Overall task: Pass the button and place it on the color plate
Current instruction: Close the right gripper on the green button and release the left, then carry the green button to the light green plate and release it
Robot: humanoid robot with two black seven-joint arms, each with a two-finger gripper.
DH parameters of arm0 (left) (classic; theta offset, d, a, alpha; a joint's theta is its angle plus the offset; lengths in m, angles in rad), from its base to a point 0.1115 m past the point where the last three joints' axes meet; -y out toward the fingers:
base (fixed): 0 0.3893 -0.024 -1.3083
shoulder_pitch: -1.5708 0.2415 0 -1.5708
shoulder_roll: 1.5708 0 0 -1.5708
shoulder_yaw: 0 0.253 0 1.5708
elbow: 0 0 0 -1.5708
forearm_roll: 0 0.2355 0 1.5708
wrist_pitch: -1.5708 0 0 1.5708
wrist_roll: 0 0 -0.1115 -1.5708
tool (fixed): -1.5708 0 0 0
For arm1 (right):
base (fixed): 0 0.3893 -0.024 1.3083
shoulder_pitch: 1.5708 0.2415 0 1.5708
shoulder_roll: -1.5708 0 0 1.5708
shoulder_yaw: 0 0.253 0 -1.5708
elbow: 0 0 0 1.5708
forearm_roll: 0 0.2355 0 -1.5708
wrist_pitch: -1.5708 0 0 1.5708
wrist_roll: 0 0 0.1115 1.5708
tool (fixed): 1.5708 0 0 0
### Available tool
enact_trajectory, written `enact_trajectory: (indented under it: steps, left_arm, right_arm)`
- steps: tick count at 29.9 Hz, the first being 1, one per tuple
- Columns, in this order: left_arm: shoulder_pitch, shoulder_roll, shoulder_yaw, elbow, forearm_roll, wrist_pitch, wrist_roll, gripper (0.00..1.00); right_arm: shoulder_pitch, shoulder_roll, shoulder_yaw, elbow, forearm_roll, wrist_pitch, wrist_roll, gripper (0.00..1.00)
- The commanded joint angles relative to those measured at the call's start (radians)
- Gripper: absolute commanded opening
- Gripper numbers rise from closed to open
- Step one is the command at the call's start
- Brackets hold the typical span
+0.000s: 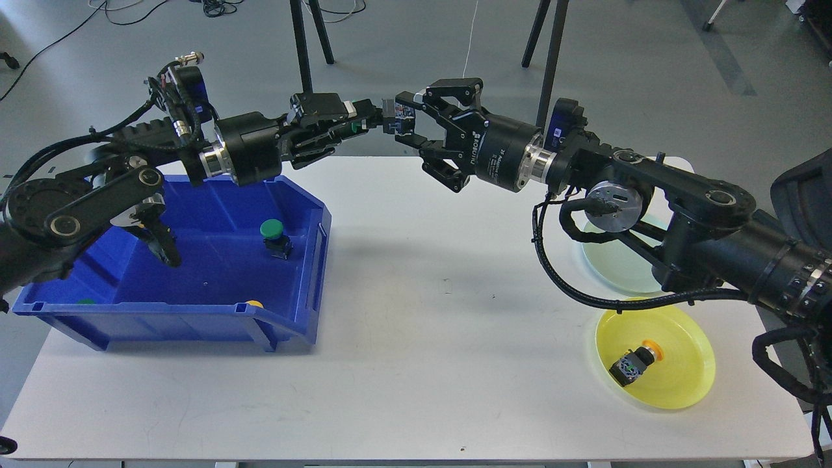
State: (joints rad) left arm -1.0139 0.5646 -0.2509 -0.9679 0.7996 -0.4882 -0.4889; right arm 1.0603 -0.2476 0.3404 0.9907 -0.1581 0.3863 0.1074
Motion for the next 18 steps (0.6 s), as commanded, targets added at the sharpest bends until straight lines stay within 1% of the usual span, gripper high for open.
enact_trajectory:
  steps: [1, 2, 4, 8, 9, 10, 11, 12, 13, 14, 15, 18]
  left_arm:
    - [0.0, 0.0, 0.002, 0.0, 0.004, 0.0, 0.0, 0.08]
    - [0.0, 0.001, 0.002, 0.0, 0.004, 0.0, 0.0, 0.08]
    - [0.0, 0.001, 0.004, 0.0, 0.006, 0.0, 0.0, 0.08]
    - [0.0, 0.001, 0.006, 0.0, 0.007, 0.0, 0.0, 0.09]
    - [0.0, 0.001, 0.006, 0.0, 0.007, 0.0, 0.0, 0.11]
    - [0.0, 0.0, 0.002, 0.0, 0.007, 0.0, 0.0, 0.14]
    - [0.0, 0.0, -0.001, 0.0, 0.007, 0.0, 0.0, 0.22]
    - [0.0, -0.002, -0.007, 0.0, 0.004, 0.0, 0.0, 0.36]
    - [0.0, -0.003, -0.008, 0.0, -0.003, 0.0, 0.0, 0.51]
    - [0.0, -0.003, -0.008, 0.0, -0.005, 0.0, 0.0, 0.7]
    - [0.0, -0.003, -0.01, 0.0, -0.01, 0.0, 0.0, 0.78]
    - [0.0, -0.003, -0.01, 0.001, -0.017, 0.0, 0.0, 0.84]
  right_arm:
    - [0.001, 0.005, 0.005, -0.001, 0.0, -0.006, 0.02, 0.13]
    - [0.001, 0.01, 0.005, -0.001, 0.0, -0.009, 0.035, 0.09]
    - [0.0, 0.016, 0.005, -0.001, 0.0, -0.011, 0.049, 0.07]
    - [-0.003, 0.016, 0.003, 0.002, 0.0, -0.011, 0.049, 0.01]
    - [-0.003, 0.014, 0.003, 0.002, 0.0, -0.011, 0.049, 0.01]
    - [-0.005, 0.014, 0.003, 0.005, 0.0, -0.011, 0.049, 0.01]
    - [-0.006, 0.013, 0.003, 0.008, 0.0, -0.011, 0.049, 0.01]
    - [-0.006, 0.011, 0.003, 0.009, 0.0, -0.011, 0.049, 0.01]
    - [-0.008, 0.01, 0.003, 0.011, 0.0, -0.011, 0.049, 0.01]
    - [-0.01, 0.008, 0.003, 0.011, 0.0, -0.011, 0.049, 0.01]
    - [-0.011, 0.005, 0.003, 0.013, 0.002, -0.011, 0.049, 0.01]
    - [-0.026, 0.001, 0.018, 0.014, 0.003, -0.011, 0.049, 0.01]
